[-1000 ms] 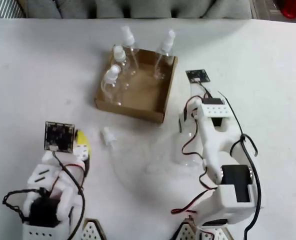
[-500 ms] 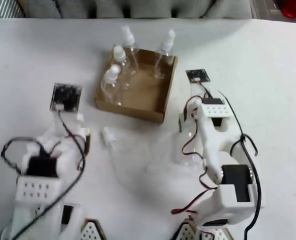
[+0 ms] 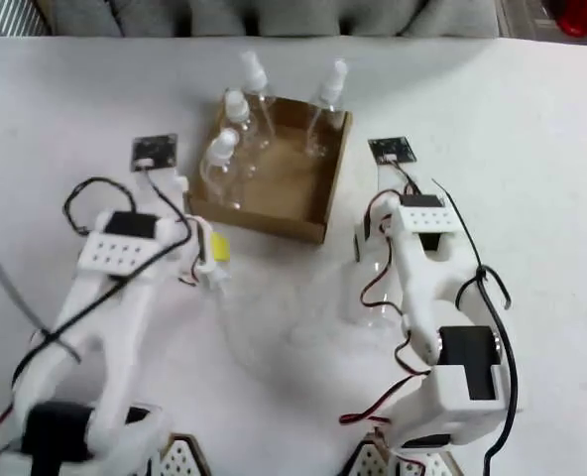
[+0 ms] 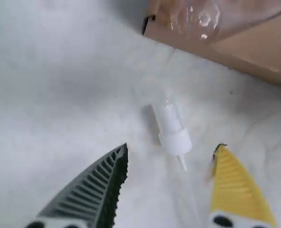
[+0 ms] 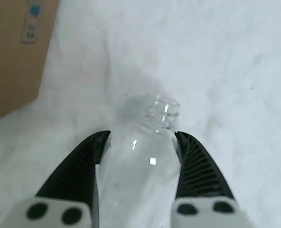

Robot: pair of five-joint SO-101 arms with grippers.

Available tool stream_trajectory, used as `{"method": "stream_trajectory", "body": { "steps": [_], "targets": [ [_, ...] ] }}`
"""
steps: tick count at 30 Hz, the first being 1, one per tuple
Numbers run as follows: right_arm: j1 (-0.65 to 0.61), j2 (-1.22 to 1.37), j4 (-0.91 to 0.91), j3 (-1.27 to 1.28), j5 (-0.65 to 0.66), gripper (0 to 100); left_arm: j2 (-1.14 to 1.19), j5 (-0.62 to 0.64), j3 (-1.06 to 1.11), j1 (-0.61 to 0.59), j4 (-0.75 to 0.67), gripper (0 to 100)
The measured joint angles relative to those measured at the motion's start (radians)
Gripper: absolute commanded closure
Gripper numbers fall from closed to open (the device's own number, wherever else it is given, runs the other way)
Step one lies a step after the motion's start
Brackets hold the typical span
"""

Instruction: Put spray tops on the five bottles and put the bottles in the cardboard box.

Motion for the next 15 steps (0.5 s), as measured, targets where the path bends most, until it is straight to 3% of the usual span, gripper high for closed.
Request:
{"method": "stream_trajectory", "body": {
  "steps": [8,15],
  "targets": [
    [-0.002,0.002,-0.015,-0.005,0.003,98.1,0.253,0.054,-0.040,0.003,-0.091,74],
    [-0.002,0.002,-0.018,-0.005,0.003,98.1,0.275,0.072,-0.048,0.002,-0.091,74]
  ]
}}
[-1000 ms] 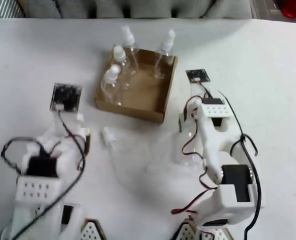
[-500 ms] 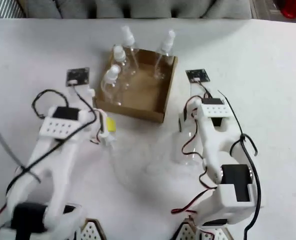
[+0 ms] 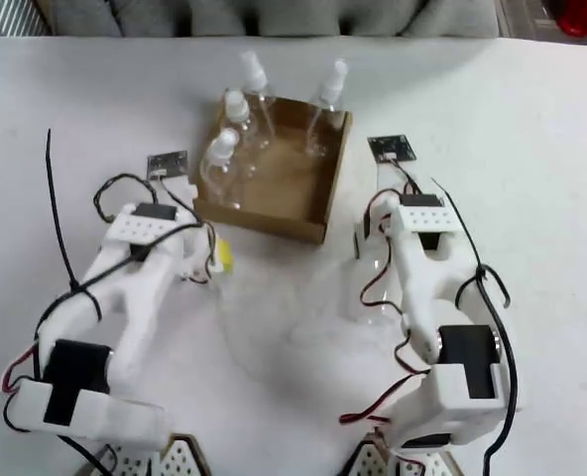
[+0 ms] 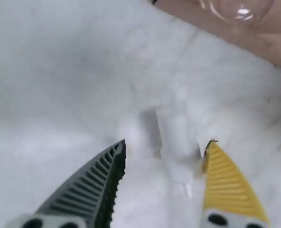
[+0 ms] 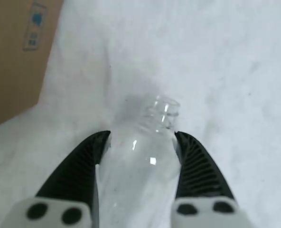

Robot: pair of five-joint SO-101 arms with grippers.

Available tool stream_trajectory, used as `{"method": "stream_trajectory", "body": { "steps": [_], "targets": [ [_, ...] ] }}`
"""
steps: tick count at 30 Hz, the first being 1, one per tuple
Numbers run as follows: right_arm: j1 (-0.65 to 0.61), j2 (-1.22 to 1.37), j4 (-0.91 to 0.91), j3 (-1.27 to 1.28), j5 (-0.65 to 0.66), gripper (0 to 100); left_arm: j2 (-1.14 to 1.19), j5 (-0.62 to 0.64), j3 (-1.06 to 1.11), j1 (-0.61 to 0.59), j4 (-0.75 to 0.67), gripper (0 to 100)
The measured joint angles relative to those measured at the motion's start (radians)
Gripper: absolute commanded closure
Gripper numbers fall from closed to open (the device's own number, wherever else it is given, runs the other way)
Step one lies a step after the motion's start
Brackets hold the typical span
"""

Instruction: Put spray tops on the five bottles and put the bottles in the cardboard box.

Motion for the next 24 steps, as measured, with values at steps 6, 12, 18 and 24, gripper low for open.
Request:
{"method": "stream_trajectory", "body": {
  "steps": [6,12,18,24],
  "targets": [
    [0.000,0.000,0.000,0.000,0.003,98.1,0.002,0.048,0.014,0.063,-0.003,74],
    [0.000,0.000,0.000,0.000,0.003,98.1,0.002,0.048,0.025,0.094,-0.012,74],
    [0.000,0.000,0.000,0.000,0.003,98.1,0.002,0.051,0.025,0.094,-0.043,98],
    [0.000,0.000,0.000,0.000,0.003,98.1,0.002,0.052,0.025,0.094,-0.058,98]
  ]
}}
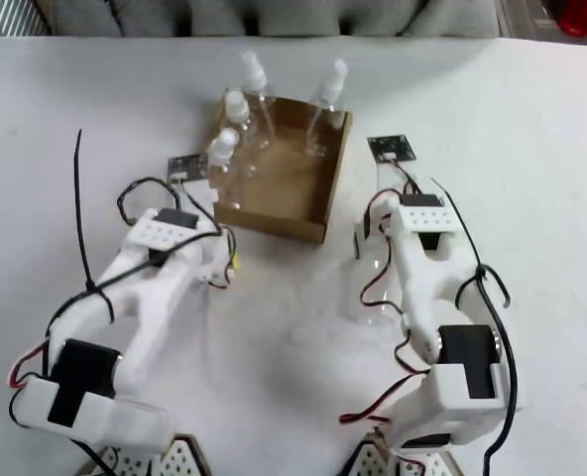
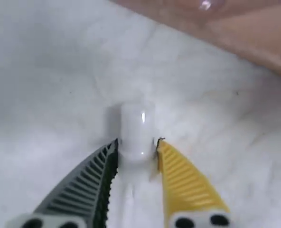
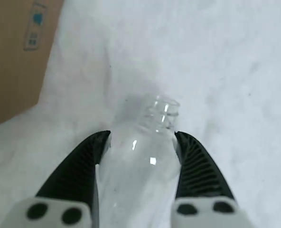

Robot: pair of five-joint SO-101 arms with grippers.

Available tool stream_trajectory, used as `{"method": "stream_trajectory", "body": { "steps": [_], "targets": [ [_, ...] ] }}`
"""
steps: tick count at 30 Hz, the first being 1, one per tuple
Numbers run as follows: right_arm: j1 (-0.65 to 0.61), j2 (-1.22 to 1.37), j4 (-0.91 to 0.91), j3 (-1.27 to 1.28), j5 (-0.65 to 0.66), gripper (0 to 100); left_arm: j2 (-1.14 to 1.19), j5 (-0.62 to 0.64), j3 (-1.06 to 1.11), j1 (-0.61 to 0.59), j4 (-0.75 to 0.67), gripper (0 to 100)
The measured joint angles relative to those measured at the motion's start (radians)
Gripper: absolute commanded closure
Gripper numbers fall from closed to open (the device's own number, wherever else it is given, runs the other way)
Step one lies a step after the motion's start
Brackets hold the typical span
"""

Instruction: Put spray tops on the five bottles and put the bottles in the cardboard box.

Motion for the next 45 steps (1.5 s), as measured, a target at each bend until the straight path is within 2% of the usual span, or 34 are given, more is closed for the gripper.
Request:
{"method": "stream_trajectory", "body": {
  "steps": [15,30,40,45],
  "targets": [
    [0.000,-0.080,0.069,0.002,0.000,98.1,0.000,-0.029,-0.002,-0.002,0.000,98],
    [0.003,-0.413,0.091,0.002,0.000,98.1,-0.057,-0.037,0.011,-0.046,-0.011,98],
    [0.003,-0.450,-0.204,0.003,0.000,98.1,-0.101,-0.037,0.032,-0.063,-0.032,98],
    [0.003,-0.416,-0.468,0.003,0.000,98.2,-0.103,-0.037,0.032,-0.064,-0.032,98]
  ]
}}
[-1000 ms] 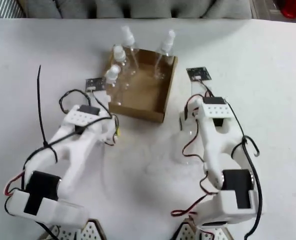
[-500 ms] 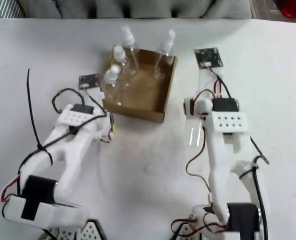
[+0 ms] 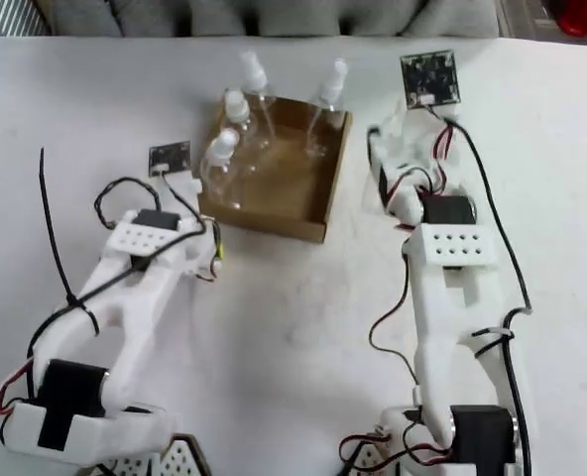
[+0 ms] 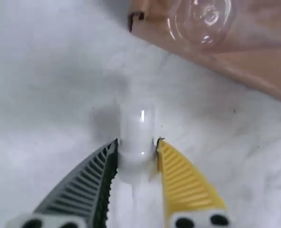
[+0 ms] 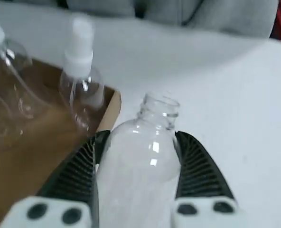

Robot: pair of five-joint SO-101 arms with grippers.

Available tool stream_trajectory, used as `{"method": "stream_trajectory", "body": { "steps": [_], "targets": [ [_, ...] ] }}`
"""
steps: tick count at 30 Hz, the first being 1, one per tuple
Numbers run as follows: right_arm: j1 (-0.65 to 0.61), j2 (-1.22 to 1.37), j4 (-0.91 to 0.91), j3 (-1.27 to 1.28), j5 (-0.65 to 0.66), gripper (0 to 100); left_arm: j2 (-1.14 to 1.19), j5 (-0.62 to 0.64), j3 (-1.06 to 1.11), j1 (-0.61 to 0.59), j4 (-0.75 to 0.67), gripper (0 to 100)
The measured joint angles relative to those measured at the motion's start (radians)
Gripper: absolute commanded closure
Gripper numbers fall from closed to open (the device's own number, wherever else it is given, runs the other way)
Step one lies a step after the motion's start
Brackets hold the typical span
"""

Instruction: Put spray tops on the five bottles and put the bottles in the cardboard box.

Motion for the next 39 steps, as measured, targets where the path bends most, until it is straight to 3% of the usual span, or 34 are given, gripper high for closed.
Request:
{"method": "stream_trajectory", "body": {
  "steps": [5,11,27,39],
  "targets": [
    [-0.061,0.000,-0.112,0.000,-0.005,98.2,0.000,-0.002,0.002,-0.002,0.000,98],
    [-0.064,-0.043,-0.227,0.115,-0.120,98.2,0.000,-0.051,0.002,-0.002,0.000,98],
    [-0.080,-0.528,-0.555,0.566,-0.127,98.2,0.000,-0.060,0.002,-0.002,-0.040,98],
    [-0.097,-0.534,-0.919,0.582,-0.137,98.2,0.000,-0.063,0.002,-0.003,-0.043,98]
  ]
}}
